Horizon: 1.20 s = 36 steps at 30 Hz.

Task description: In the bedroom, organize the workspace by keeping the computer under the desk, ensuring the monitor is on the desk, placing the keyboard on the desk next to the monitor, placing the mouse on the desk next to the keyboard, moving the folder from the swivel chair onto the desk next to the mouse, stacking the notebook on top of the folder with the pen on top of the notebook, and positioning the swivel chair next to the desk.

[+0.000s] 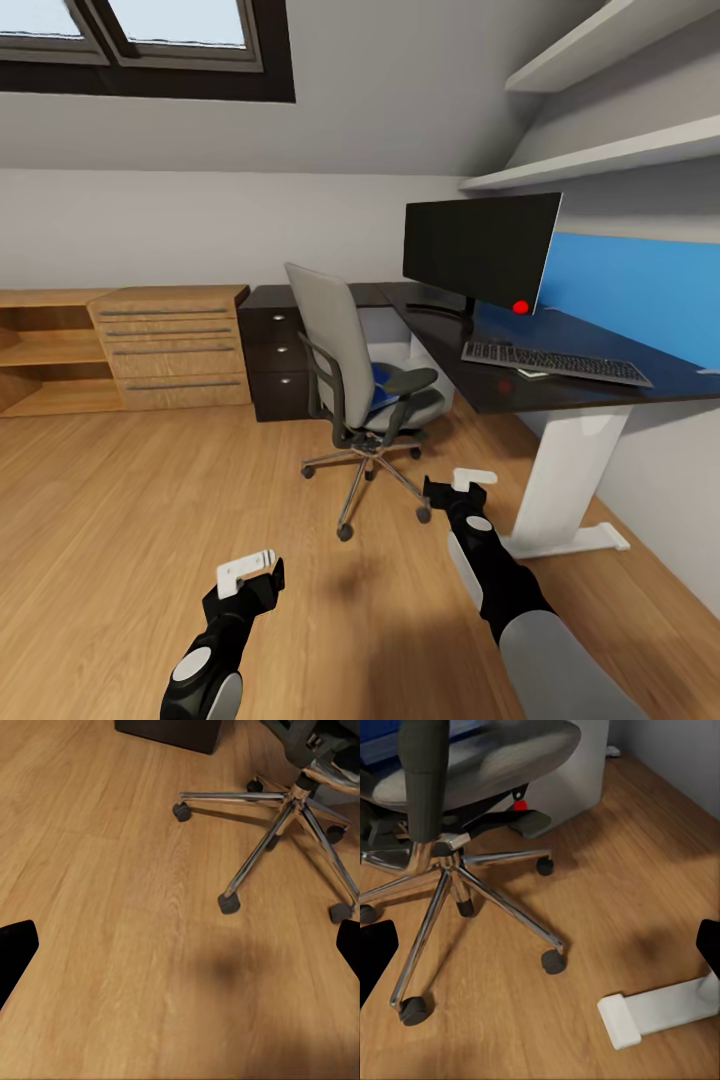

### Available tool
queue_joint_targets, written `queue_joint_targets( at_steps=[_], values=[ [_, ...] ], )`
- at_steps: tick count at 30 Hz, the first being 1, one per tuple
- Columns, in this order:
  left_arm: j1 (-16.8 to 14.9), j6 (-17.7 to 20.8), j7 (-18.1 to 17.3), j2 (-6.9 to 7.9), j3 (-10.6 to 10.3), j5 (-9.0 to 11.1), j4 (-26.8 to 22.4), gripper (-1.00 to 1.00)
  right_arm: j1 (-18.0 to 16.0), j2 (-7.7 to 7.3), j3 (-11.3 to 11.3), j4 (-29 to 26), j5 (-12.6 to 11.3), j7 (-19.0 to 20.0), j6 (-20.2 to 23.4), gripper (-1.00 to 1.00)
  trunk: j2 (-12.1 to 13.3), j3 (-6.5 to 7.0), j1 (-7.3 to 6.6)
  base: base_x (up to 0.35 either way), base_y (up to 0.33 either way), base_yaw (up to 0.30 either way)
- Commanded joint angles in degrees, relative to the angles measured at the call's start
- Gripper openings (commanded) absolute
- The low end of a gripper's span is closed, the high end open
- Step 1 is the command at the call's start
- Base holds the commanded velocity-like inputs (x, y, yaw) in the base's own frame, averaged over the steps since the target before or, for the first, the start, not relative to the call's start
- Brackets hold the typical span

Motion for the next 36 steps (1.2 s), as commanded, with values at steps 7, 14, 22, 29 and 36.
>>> queue_joint_targets(
  at_steps=[7,14,22,29,36],
  values=[
    [0.0,0.2,0.4,0.03,-0.1,0.5,-0.1,1.0,0.0,0.04,-0.1,-0.1,0.0,-0.1,0.3,1.0,0.0,-0.13,0.01,0.275,0.0,0.0],
    [0.0,0.2,0.4,0.02,-0.1,0.5,-0.1,1.0,0.0,0.04,-0.1,-0.1,0.1,-0.1,0.3,1.0,0.0,-0.14,0.01,0.296,0.0,0.0],
    [0.0,0.2,0.4,0.03,-0.1,0.5,-0.1,1.0,0.0,0.04,-0.2,-0.1,0.1,-0.1,0.3,1.0,0.0,-0.14,0.01,0.21,0.0,0.0],
    [0.0,0.1,0.4,0.03,0.0,0.6,-0.1,1.0,0.0,0.01,-0.4,0.1,0.0,-0.2,0.2,1.0,0.0,-0.14,0.01,0.039,0.0,0.0],
    [0.0,0.1,0.4,0.03,0.0,0.6,-0.2,1.0,0.0,-0.22,-0.7,0.7,-0.1,-0.4,-1.1,1.0,0.0,-0.14,0.01,0.005,0.0,0.0]
  ],
)
